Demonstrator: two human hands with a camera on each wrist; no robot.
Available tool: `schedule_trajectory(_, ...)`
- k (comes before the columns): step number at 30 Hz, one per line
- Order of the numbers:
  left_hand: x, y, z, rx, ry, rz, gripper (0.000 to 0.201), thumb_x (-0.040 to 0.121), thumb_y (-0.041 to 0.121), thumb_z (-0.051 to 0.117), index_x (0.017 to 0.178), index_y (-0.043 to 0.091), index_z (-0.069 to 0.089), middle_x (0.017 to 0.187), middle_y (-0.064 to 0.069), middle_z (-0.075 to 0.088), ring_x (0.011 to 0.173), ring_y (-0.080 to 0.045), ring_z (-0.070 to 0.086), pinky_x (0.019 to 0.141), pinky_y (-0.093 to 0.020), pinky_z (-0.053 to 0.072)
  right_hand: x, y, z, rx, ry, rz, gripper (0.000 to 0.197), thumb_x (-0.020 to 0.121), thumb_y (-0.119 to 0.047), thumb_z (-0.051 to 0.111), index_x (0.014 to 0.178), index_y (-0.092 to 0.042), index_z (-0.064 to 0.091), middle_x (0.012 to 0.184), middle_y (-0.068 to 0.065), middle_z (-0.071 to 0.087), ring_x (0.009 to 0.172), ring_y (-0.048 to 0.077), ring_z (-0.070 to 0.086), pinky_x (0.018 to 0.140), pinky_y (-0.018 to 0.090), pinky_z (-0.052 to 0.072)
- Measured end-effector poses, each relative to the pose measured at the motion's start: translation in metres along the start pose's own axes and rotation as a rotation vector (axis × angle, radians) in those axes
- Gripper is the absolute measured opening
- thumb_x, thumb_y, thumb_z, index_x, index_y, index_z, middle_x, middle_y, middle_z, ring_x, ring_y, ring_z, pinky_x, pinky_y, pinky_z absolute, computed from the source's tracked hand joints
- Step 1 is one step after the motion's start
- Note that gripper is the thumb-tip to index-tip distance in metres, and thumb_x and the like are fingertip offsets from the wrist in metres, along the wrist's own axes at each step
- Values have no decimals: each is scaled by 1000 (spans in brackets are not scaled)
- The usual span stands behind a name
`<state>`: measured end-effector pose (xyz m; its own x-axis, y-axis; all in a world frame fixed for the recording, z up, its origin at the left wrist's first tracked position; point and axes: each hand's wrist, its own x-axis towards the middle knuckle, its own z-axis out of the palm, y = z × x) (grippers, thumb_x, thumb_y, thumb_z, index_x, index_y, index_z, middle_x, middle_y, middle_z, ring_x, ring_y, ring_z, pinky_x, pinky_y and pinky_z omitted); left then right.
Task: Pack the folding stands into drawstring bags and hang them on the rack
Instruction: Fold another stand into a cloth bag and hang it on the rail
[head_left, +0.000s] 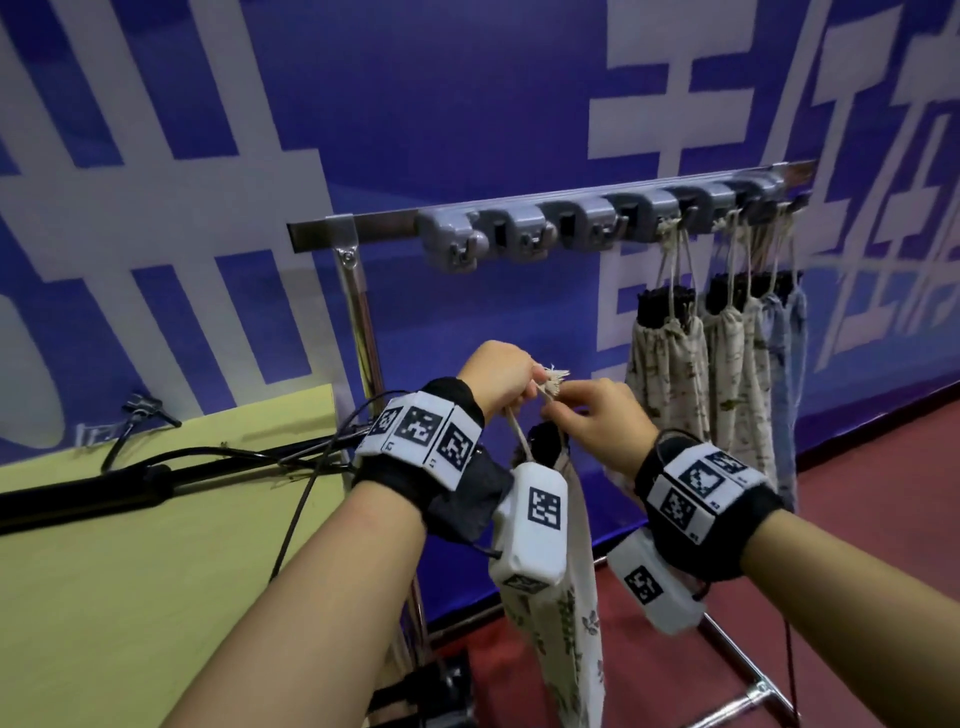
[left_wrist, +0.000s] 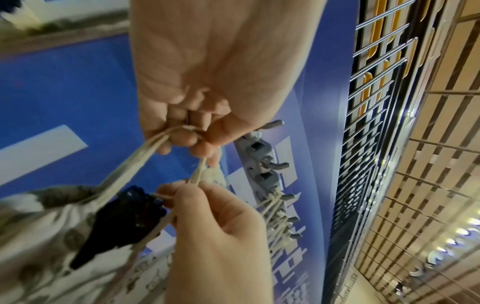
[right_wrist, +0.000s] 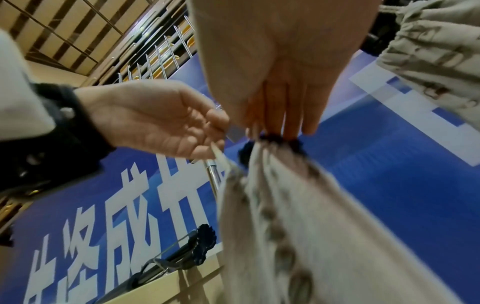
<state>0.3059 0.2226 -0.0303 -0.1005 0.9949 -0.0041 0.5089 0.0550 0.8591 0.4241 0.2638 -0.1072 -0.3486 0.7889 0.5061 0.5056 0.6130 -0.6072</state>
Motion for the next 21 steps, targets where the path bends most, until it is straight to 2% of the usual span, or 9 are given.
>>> schedule_trajectory(1, 3, 7, 2, -2, -3, 3, 21, 92, -2, 43, 96, 1, 64, 60, -2, 47, 43, -9, 44, 42, -15, 37, 0, 0, -3, -25, 76, -11, 14, 86, -9, 60, 80, -1, 68, 65, 13, 62, 64, 15, 52, 64, 29, 35)
schedule_trajectory(2, 5, 16, 3, -12, -10, 10, 15, 91, 1, 48, 86, 6, 61, 61, 0, 47, 45, -7, 44, 41, -13, 38, 2, 1, -6, -27, 158, -5, 14, 87, -8, 58, 80, -1, 67, 67, 15, 64, 65, 20, 53, 63, 29, 34)
schedule_trajectory(5, 13, 41, 6, -99, -33, 33, 24, 87, 0, 51, 66, 10, 48, 60, -3, 44, 52, -13, 44, 54, -21, 40, 8, 6, -20, 61, 330, -1, 13, 90, -3, 52, 86, 2, 63, 81, 18, 68, 76, 31, 62, 63, 28, 33)
schedule_trajectory(9, 23, 64, 7, -492, -107, 9, 14, 87, 4, 46, 74, 6, 50, 61, -3, 46, 58, -17, 55, 55, -24, 52, 27, 4, -47, 112, 417, -27, 15, 94, -1, 44, 86, 4, 55, 72, 10, 59, 71, 28, 56, 58, 24, 28)
schedule_trajectory(11, 31, 72, 10, -670, -111, 12, 15, 87, 2, 44, 73, 8, 48, 62, -3, 42, 54, -15, 47, 59, -29, 53, 39, 3, -61, 120, 420, -17, 17, 96, -2, 42, 81, -4, 50, 64, -4, 51, 63, 18, 51, 56, 19, 29)
schedule_trajectory(13, 41, 80, 15, -707, -89, 56, 18, 87, 0, 41, 77, 12, 48, 64, -1, 39, 50, -12, 35, 48, -23, 46, 53, 5, -73, 117, 402, -10, 19, 96, -2, 40, 80, -9, 47, 64, -10, 50, 66, 17, 52, 61, 21, 33)
schedule_trajectory(15, 50, 88, 20, -670, -59, 111, 22, 89, -4, 38, 82, 15, 47, 66, 0, 40, 49, -10, 28, 44, -20, 32, 65, 6, -85, 98, 393, 4, 25, 95, -2, 39, 74, -13, 45, 67, -2, 58, 73, 25, 60, 69, 31, 42)
schedule_trajectory(17, 60, 96, 23, -646, -32, 161, 26, 90, -7, 37, 82, 16, 46, 69, 0, 44, 49, -9, 28, 45, -19, 28, 79, 8, -97, 67, 386, 36, 26, 94, -3, 38, 72, -14, 46, 74, 9, 65, 81, 31, 64, 77, 40, 48)
schedule_trajectory(21, 75, 106, 23, -645, 3, 231, 35, 88, -17, 26, 81, 14, 40, 78, -3, 54, 64, -11, 43, 48, -18, 28, 108, 9, -114, 13, 420, 93, 19, 92, -6, 41, 94, 0, 59, 89, 23, 68, 87, 38, 63, 80, 46, 50)
